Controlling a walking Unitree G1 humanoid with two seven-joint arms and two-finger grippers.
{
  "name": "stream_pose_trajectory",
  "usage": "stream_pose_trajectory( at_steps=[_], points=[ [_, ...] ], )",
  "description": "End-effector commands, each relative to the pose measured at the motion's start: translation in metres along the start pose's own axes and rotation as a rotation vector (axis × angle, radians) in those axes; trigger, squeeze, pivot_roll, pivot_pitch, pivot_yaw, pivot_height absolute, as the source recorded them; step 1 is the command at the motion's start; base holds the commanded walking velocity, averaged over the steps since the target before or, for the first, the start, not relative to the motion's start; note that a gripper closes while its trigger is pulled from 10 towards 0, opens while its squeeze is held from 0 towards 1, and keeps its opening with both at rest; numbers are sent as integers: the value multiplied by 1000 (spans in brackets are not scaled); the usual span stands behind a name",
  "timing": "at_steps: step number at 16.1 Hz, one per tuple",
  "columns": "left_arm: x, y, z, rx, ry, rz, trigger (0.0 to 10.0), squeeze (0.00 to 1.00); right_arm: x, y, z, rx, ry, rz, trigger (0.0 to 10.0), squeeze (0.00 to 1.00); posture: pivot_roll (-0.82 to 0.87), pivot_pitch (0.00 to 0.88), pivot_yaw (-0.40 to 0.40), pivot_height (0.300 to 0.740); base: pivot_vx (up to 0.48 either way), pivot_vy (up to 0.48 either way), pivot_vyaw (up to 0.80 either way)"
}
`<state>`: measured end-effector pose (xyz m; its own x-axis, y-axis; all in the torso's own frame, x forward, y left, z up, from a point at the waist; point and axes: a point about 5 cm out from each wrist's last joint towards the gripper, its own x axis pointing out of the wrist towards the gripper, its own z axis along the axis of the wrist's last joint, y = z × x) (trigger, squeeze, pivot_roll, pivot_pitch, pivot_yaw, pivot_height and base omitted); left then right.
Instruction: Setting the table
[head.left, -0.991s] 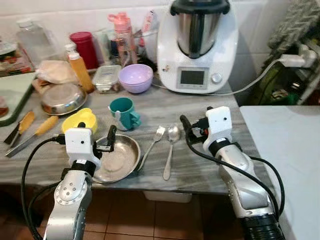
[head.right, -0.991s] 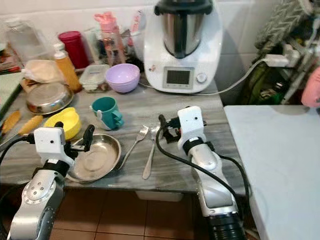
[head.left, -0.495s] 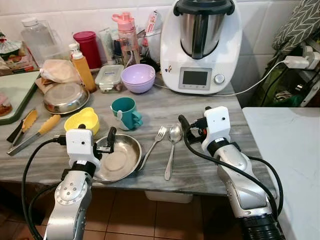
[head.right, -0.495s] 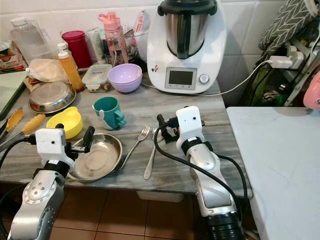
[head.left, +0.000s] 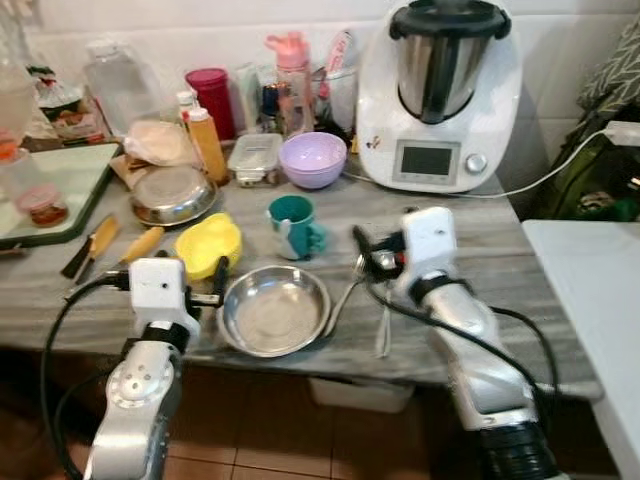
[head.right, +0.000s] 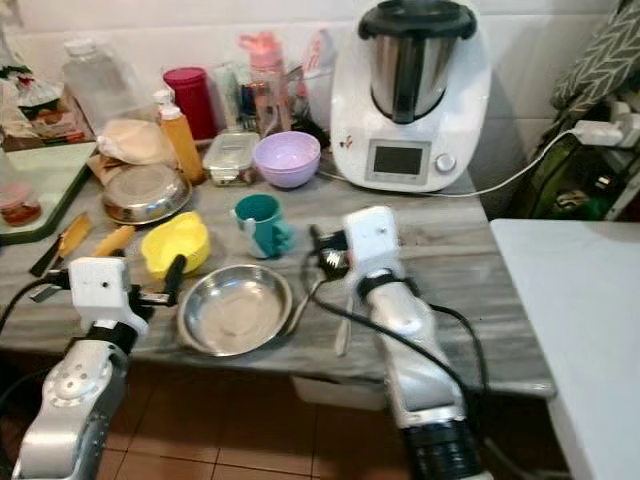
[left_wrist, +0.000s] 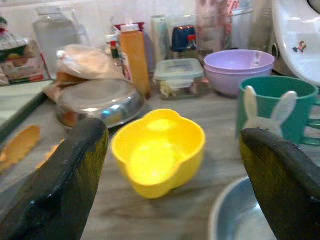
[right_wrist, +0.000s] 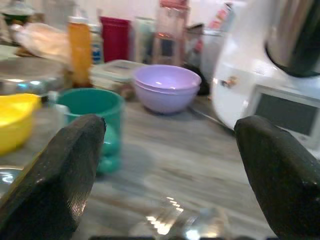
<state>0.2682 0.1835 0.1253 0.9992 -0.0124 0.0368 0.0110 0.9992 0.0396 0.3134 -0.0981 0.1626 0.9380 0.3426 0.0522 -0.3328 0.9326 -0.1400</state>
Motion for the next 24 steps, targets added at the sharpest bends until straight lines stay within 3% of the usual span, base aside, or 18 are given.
stream_pose_trajectory(
  at_steps=[1,4,10,24],
  points=[
    [2,-2,1,5,2,-10,10000,0,1,-7,0,-12,1,-16,10000,0,-191,0,92,740,0,424,0],
    [1,-1,1,8,1,-8,10000,0,1,-9,1,-18,-1,-23,10000,0,-190,0,93,740,0,407,0],
    [-6,-6,-1,51,-3,-38,10000,0,-1,-6,-2,-17,-2,-17,10000,0,-185,0,88,740,0,0,0],
    [-10,-5,-6,68,22,-26,10000,0,0,-8,-6,-6,13,-27,10000,0,-178,0,88,740,0,0,0]
  ],
)
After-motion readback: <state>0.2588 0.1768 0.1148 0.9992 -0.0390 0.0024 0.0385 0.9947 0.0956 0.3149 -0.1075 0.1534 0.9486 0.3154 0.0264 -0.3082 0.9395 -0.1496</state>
